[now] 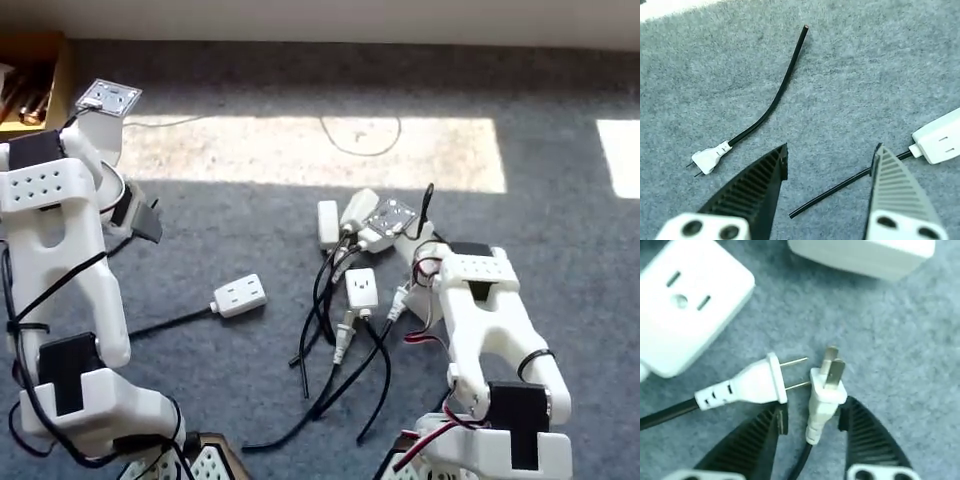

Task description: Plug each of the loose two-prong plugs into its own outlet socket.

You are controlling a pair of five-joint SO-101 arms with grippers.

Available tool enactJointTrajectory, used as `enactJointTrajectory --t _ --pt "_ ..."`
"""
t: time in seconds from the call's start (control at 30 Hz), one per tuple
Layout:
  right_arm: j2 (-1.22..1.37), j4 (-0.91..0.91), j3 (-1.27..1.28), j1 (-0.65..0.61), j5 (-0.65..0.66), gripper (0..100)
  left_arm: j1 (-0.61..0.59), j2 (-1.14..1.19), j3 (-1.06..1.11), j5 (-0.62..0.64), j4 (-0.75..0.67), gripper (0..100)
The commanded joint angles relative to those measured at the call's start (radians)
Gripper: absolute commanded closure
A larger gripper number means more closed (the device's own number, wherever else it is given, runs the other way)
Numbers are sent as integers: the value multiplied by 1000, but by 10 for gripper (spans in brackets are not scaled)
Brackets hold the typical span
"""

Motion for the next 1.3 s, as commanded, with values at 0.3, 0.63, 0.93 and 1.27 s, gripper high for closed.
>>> enactJointTrajectory --t 0.3,0.63,0.93,1.27 --pt "-13 27 -36 81 -32 849 7 -38 -4 -8 5 723" --pt "-15 21 31 77 -32 796 5 -41 -1 -8 8 723" --pt "-13 39 39 68 -38 994 5 -44 -1 -6 8 723" --pt "-70 179 -73 5 -169 992 21 -48 -19 -6 12 723"
